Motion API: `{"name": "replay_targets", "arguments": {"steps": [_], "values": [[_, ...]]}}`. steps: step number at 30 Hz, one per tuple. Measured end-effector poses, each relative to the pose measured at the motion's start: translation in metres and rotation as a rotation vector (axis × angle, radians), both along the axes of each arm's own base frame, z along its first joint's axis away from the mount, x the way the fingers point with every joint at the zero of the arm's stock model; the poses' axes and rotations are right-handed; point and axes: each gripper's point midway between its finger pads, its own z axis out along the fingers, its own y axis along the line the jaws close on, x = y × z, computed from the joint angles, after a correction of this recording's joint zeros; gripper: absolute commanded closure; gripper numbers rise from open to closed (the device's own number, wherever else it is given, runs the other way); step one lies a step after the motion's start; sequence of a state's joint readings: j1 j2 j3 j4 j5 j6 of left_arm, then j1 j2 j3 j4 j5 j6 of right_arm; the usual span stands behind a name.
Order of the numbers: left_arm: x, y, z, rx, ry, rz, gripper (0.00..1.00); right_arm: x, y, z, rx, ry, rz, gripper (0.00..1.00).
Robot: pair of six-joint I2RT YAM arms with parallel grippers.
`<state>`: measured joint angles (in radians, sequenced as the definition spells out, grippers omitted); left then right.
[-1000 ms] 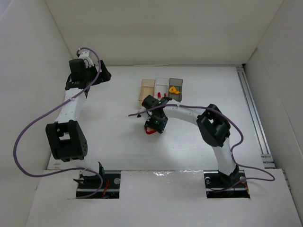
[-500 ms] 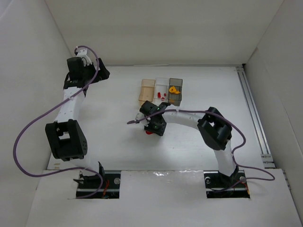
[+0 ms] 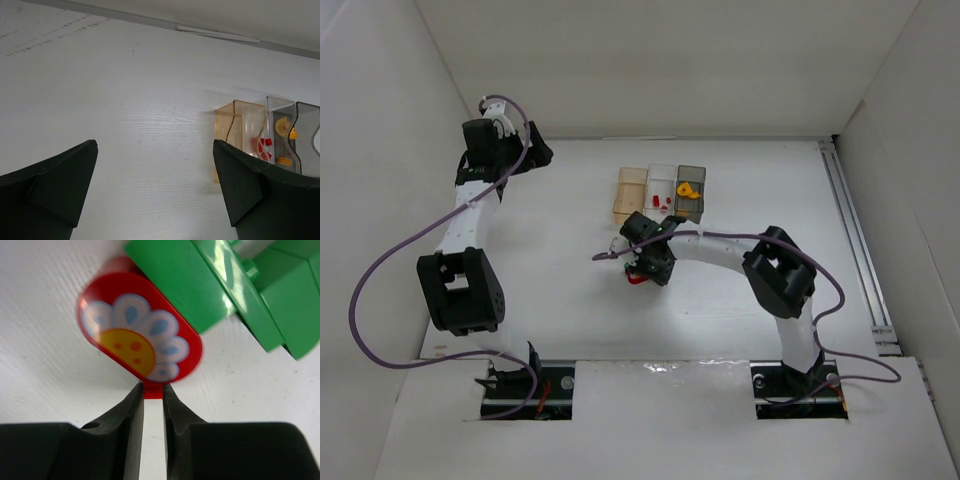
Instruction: Sort the legos into containers by color
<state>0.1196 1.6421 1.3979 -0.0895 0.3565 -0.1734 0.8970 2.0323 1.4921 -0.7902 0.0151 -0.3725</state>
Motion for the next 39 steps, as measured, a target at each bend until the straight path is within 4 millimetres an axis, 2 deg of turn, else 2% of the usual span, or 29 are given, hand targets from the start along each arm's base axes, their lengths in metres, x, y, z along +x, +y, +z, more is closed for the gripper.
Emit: {"name": "replay_targets", "arguments": {"steps": [3,5,9,14,17,19,22,27,30,33,35,38,39], "values": [[0.001,0.000,0.001,-0.001,-0.006,-0.002,0.00,0.009,-0.009,0.008,0.017,-0.019,-0.018,0.98],[0.001,0.000,0.002,0.000,-0.011,-0.002,0.00,0.018,-0.015,0.025,0.049,-0.051,-0.034,0.99],[0.002,-0.004,0.004,0.000,-0.018,-0.010,0.00,0.048,-0.021,0.079,0.175,-0.145,-0.086,0.99],[0.002,-0.016,0.004,0.002,-0.020,-0.033,0.00,0.104,-0.018,0.159,0.360,-0.301,-0.161,0.99],[0.002,-0.022,0.004,0.002,-0.019,-0.044,0.00,0.134,-0.016,0.195,0.435,-0.375,-0.193,0.99],[0.002,-0.022,0.004,0.002,-0.019,-0.045,0.00,0.152,-0.012,0.206,0.466,-0.399,-0.207,0.99],[0.002,-0.023,0.004,0.006,-0.021,-0.048,0.00,0.178,-0.006,0.198,0.483,-0.394,-0.228,0.99],[0.000,-0.028,0.006,0.024,-0.028,-0.065,0.00,0.215,-0.008,0.149,0.455,-0.322,-0.281,0.99],[-0.003,-0.033,0.009,0.031,-0.035,-0.075,0.00,0.229,-0.014,0.121,0.429,-0.283,-0.313,0.98],[-0.006,-0.033,0.010,0.040,-0.038,-0.081,0.00,0.234,-0.019,0.104,0.406,-0.258,-0.329,0.95],[-0.007,-0.033,0.010,0.047,-0.038,-0.085,0.00,0.233,-0.020,0.100,0.399,-0.249,-0.331,0.91],[-0.011,-0.034,0.000,0.055,-0.020,-0.095,0.00,0.234,-0.018,0.101,0.404,-0.250,-0.326,0.79],[-0.014,-0.034,-0.006,0.055,-0.007,-0.102,0.00,0.234,-0.017,0.103,0.409,-0.253,-0.325,0.68]]}}
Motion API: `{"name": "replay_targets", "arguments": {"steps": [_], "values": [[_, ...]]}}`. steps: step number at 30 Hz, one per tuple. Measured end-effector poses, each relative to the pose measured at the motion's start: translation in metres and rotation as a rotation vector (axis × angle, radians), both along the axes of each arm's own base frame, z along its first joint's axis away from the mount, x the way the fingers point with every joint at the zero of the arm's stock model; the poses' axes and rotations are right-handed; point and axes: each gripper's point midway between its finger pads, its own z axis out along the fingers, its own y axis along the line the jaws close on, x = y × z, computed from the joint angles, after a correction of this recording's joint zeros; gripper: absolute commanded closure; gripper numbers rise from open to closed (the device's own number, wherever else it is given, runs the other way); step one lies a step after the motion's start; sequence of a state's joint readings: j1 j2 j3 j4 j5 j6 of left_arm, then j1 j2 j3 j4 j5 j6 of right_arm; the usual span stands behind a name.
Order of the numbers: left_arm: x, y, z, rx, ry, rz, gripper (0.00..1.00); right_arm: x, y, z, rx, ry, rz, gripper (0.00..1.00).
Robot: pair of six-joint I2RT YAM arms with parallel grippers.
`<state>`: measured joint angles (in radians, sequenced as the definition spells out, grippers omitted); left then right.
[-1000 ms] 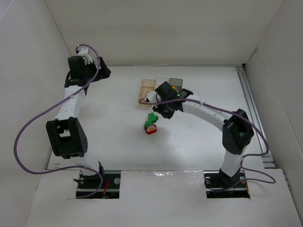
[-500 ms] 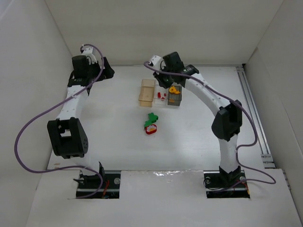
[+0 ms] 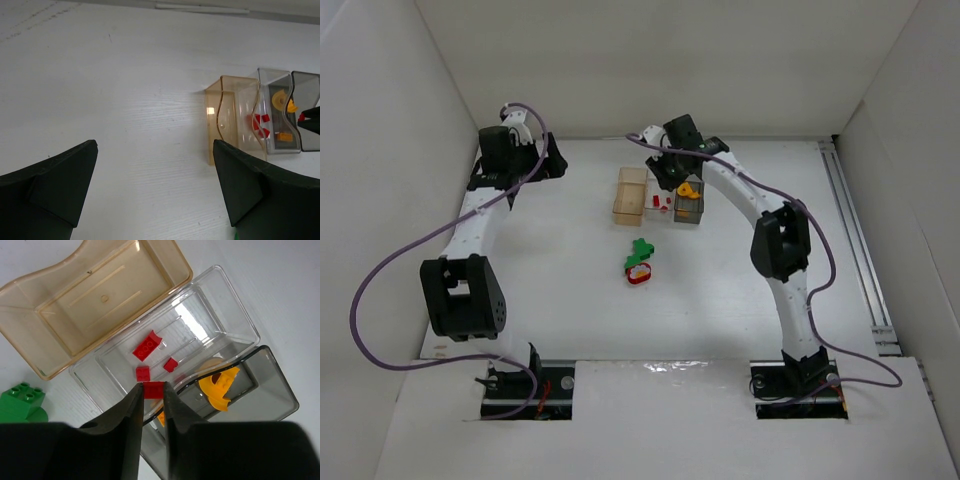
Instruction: Sort the legos into containers by color
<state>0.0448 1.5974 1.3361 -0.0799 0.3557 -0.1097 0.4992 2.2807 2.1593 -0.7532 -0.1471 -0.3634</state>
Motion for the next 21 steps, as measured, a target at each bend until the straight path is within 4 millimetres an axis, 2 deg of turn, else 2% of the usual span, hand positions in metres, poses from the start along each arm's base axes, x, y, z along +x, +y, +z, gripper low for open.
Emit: {"name": "replay_targets", "arguments": {"steps": [2,6,10,14,17,21], "values": [[-0.005,-0.002,-0.011,0.005,0.024,-0.015,0.00,0.001,0.002,0.002,0.006,-0.005,0.005,0.59],[-0.018,-0.008,-0.032,0.018,0.067,-0.046,0.00,-0.001,0.005,0.004,0.011,-0.008,0.015,0.49],[-0.036,-0.022,-0.043,0.052,0.079,-0.101,0.00,-0.002,0.007,0.004,0.018,-0.008,0.023,0.46],[-0.051,-0.043,-0.041,0.086,0.050,-0.165,0.00,-0.013,0.005,0.007,0.035,0.010,0.030,0.44],[-0.058,-0.045,-0.036,0.100,0.011,-0.157,0.00,-0.038,0.001,0.019,0.100,0.044,0.033,0.43],[-0.061,-0.033,-0.025,0.109,-0.031,-0.080,0.00,-0.101,-0.010,0.046,0.211,0.064,0.035,0.35]]}}
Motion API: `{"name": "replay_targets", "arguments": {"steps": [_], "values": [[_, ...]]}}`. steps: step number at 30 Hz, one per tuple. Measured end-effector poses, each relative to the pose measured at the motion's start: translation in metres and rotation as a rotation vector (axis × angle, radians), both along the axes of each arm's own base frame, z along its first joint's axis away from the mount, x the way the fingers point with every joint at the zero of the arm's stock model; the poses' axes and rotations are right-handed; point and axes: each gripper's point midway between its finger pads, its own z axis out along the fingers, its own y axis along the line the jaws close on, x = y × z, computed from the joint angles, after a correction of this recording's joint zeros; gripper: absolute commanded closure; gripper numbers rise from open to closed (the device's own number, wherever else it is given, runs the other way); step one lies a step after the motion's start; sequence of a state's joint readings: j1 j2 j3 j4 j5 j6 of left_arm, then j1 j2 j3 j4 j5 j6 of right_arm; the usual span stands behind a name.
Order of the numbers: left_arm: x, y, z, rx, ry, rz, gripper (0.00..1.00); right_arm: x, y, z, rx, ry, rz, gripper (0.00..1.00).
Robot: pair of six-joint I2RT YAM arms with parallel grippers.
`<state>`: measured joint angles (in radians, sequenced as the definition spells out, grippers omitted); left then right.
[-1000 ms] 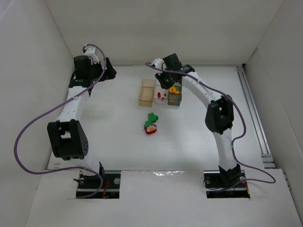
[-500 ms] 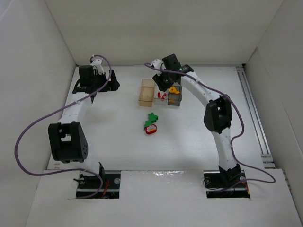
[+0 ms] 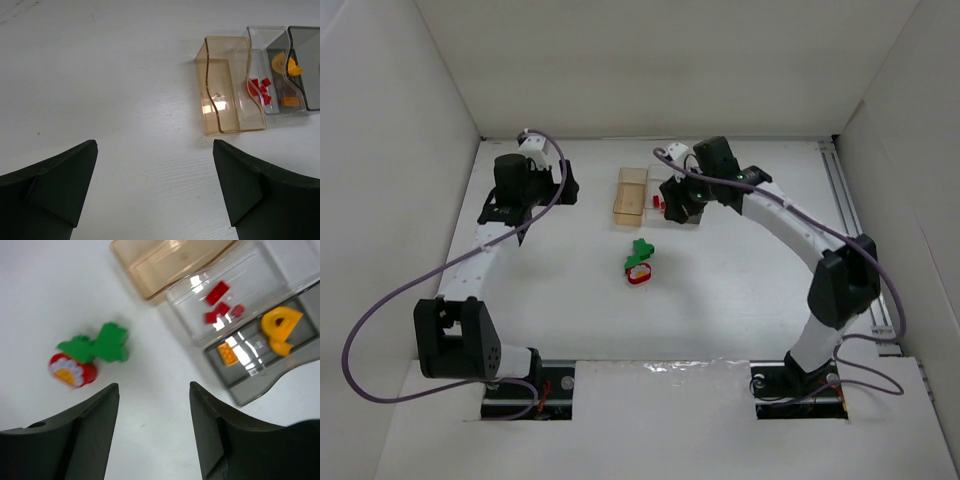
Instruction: Sort the legos into containers by color
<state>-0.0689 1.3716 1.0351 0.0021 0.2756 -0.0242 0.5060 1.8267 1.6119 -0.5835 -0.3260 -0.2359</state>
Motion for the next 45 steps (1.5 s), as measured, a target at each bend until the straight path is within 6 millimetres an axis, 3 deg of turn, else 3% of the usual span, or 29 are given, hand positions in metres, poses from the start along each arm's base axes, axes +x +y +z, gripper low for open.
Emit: {"name": "replay_targets", "arguments": {"steps": [2,6,8,11,15,20,23,29,38,45], "values": [[0.000,0.004,0.009,-0.006,-0.029,0.032,0.00,-0.029,0.002,0.011,0.030,-0.004,0.012,0.35],[-0.002,0.010,0.021,-0.012,-0.062,0.072,0.00,-0.074,0.047,0.021,0.082,0.002,0.078,0.35],[-0.002,0.011,0.025,-0.012,-0.071,0.085,0.00,-0.089,0.070,0.013,0.080,0.017,0.103,0.35],[-0.002,0.015,0.027,-0.008,-0.077,0.104,0.00,-0.100,0.089,-0.011,0.025,0.044,0.097,0.35],[-0.005,0.019,0.021,-0.002,-0.066,0.128,0.00,-0.093,0.107,-0.048,-0.066,0.065,0.039,0.35],[-0.011,0.025,0.019,0.001,-0.069,0.163,0.00,-0.069,0.105,-0.080,-0.173,0.048,-0.089,0.34],[-0.015,0.027,0.023,0.002,-0.084,0.178,0.00,-0.052,0.095,-0.086,-0.225,0.006,-0.197,0.34],[-0.017,0.029,0.026,0.001,-0.100,0.189,0.00,-0.036,0.083,-0.085,-0.259,-0.048,-0.310,0.34],[-0.017,0.031,0.024,0.002,-0.097,0.196,0.00,-0.035,0.081,-0.111,-0.284,0.016,-0.372,0.34],[-0.016,0.031,0.025,0.001,-0.104,0.195,0.00,-0.035,0.082,-0.120,-0.286,0.052,-0.410,0.34]]}}
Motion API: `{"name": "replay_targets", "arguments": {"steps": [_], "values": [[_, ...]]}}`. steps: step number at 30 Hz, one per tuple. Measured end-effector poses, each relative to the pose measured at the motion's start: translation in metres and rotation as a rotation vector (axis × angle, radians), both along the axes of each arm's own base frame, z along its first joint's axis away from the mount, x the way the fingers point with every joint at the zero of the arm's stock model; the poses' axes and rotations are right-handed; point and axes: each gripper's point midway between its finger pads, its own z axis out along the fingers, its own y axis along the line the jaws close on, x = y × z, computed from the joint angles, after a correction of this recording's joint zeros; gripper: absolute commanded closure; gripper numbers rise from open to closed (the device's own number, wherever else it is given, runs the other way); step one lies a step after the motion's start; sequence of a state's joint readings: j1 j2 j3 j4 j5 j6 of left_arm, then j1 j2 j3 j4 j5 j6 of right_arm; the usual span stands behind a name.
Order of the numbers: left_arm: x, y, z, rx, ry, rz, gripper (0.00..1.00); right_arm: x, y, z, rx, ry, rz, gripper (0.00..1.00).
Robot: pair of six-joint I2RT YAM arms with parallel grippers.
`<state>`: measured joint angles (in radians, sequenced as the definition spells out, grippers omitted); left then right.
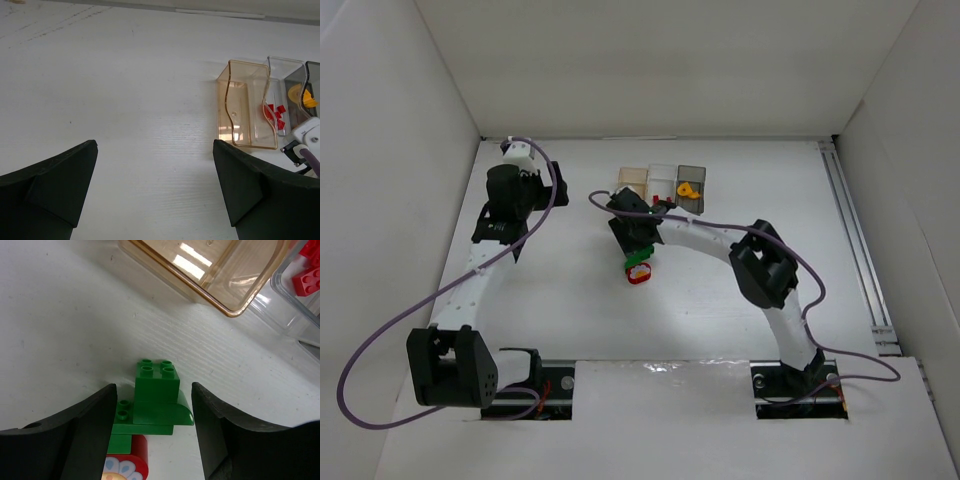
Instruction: Sort the legos into containers by color
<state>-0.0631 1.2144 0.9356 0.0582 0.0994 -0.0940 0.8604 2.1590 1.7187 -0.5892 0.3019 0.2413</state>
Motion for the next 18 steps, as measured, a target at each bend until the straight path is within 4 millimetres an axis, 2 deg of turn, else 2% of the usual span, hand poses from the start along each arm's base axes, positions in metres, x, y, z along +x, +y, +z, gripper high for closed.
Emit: {"name": "replay_targets", "arguments": {"steps": [7,8,10,13,14,17,18], "values": [[0.000,0.000,0.001,-0.001,-0.004,-0.002,0.00,0.002,0.002,-0.001,0.015,0.018,-0.014,0.46],[0.000,0.000,0.000,-0.001,-0.004,-0.002,0.00,0.003,0.002,-0.001,0.019,0.021,-0.016,0.52],[0.000,0.000,-0.002,0.000,0.002,-0.002,0.00,0.004,0.001,-0.001,0.021,0.024,-0.020,0.57],[0.000,0.001,-0.004,0.003,0.001,-0.002,0.00,0.006,0.000,-0.002,0.027,0.027,-0.028,0.73],[-0.001,0.002,-0.007,0.004,0.004,0.000,0.00,0.007,0.000,-0.002,0.027,0.027,-0.028,0.73],[-0.006,0.006,-0.016,0.005,0.006,0.000,0.00,0.007,0.000,-0.002,0.031,0.031,-0.026,0.89],[-0.009,0.007,-0.019,0.006,0.006,-0.003,0.00,0.007,0.000,-0.002,0.031,0.031,-0.025,0.97]]}}
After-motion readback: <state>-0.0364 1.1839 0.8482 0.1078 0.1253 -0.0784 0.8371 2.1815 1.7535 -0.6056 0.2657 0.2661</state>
